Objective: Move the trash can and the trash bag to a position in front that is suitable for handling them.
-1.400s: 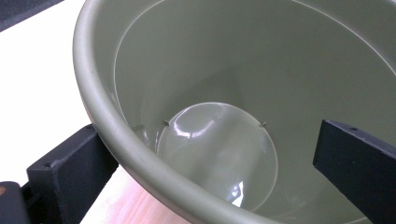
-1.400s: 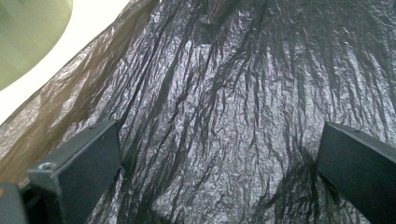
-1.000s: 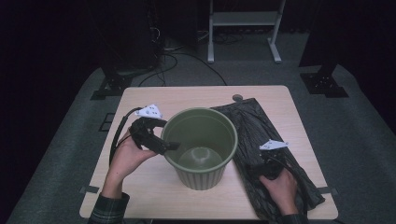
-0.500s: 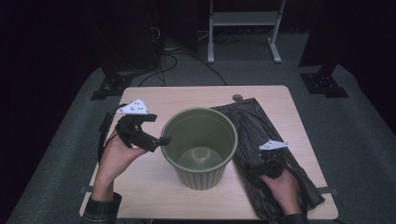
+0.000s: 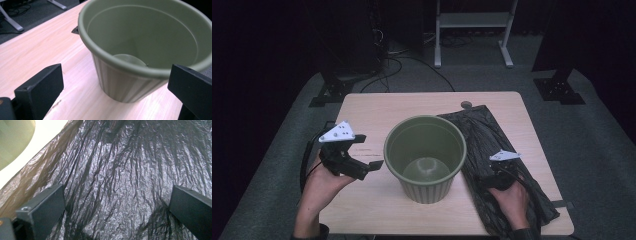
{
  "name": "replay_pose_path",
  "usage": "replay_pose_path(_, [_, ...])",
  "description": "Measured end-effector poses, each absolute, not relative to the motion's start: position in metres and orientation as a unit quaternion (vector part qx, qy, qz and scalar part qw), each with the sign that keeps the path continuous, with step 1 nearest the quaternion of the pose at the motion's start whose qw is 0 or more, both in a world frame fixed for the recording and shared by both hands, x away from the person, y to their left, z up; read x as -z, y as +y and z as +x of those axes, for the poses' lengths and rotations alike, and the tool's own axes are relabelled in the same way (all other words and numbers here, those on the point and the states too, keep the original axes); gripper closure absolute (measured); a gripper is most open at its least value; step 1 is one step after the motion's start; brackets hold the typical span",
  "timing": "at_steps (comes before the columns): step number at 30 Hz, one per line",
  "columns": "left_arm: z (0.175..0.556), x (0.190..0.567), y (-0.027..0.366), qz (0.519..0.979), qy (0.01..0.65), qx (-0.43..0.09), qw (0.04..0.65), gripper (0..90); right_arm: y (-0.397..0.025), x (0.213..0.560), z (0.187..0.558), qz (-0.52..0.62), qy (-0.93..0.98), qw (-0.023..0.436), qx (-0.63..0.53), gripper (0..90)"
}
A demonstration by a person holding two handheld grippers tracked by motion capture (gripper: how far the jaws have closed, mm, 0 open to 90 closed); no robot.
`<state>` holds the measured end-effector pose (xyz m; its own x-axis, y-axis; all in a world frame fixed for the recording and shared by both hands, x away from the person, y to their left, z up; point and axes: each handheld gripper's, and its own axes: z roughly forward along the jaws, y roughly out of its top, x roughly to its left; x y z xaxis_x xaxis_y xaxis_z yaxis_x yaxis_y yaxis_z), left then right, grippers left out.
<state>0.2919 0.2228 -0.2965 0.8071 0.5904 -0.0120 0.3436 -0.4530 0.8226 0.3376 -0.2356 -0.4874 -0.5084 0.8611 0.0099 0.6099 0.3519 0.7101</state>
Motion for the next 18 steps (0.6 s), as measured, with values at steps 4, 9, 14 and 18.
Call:
replay_pose_path(4, [0.283,0.306,0.225,0.84,0.281,-0.142,0.442,0.0,-0.236,0.487,0.338,0.459,0.801,0.187,-0.336,0.0])
replay_pose_path(9, [0.275,0.323,0.229,0.839,0.279,-0.149,0.442,0.0,-0.236,0.487,0.338,0.459,0.801,0.187,-0.337,0.0])
replay_pose_path(14, [0.273,0.342,0.231,0.838,0.278,-0.149,0.446,0.0,-0.236,0.487,0.338,0.458,0.801,0.186,-0.336,0.0])
replay_pose_path(18, [0.274,0.355,0.232,0.839,0.275,-0.15,0.446,0.0,-0.236,0.487,0.338,0.458,0.801,0.186,-0.337,0.0])
